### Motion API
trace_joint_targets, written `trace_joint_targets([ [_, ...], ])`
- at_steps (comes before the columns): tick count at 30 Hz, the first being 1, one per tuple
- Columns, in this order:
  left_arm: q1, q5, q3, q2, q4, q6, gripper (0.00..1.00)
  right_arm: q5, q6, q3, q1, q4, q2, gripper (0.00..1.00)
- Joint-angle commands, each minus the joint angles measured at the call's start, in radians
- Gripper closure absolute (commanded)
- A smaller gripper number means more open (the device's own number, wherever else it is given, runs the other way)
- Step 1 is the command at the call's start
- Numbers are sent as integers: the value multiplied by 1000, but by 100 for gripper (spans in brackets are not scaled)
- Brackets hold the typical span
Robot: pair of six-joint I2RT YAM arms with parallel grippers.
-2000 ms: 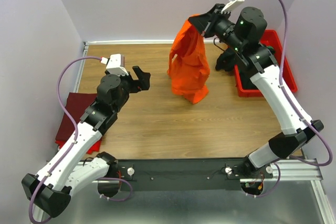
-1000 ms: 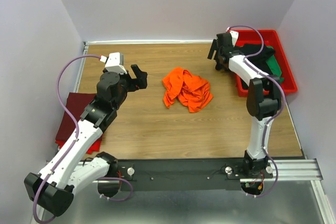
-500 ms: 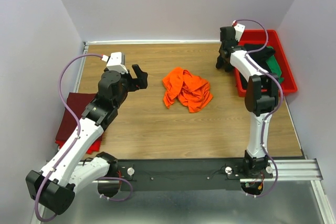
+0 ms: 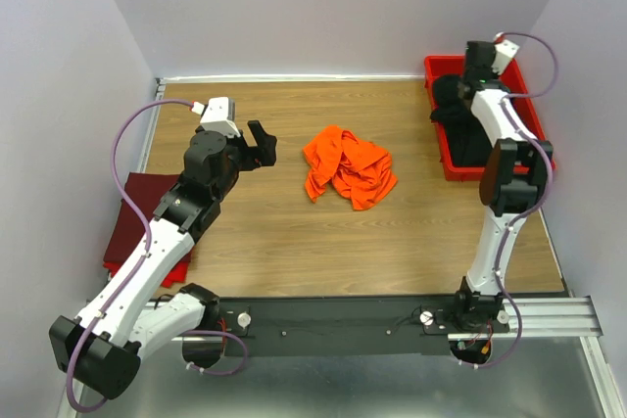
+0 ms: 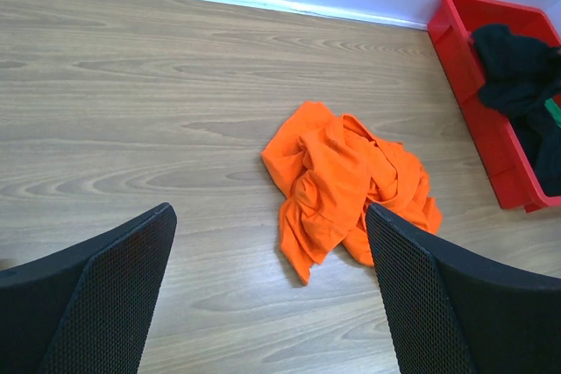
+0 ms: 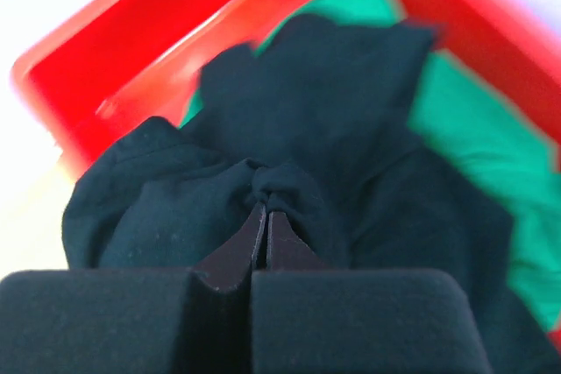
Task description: Fold and stack the t-shirts
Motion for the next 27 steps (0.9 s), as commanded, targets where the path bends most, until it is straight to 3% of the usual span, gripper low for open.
trace_joint_targets([
  [1,11,26,13,4,14,17,4,34,33,-25,-86,-25,-75,100],
  [7,15,47,9,21,20,14,4,14,82,-117,-158,-25,-70,100],
  [9,15,56,9,29,23,11,4,-9,82,-145,-158,-25,-59,93],
  [10,15,61,9,33,23,9,4,-18,80,-153,-158,-25,-59,86],
  [11,15,75,9,38,23,0,4,-24,85,-172,-158,-25,-64,71],
  [13,15,90,6,45,23,-14,4,-43,91,-189,-158,-25,-87,55],
  [14,15,105,3,50,26,-31,4,-46,92,-206,-158,-25,-102,39],
  [16,15,122,-11,52,37,-46,4,-59,98,-226,-158,-25,-139,27],
  [21,15,159,-49,73,66,-98,5,-147,108,-304,-155,-27,-331,17],
  [23,15,167,-60,81,77,-111,6,-174,112,-340,-127,-25,-386,17],
  [27,2,176,-102,133,130,-153,10,-158,77,-432,85,-25,-519,18],
])
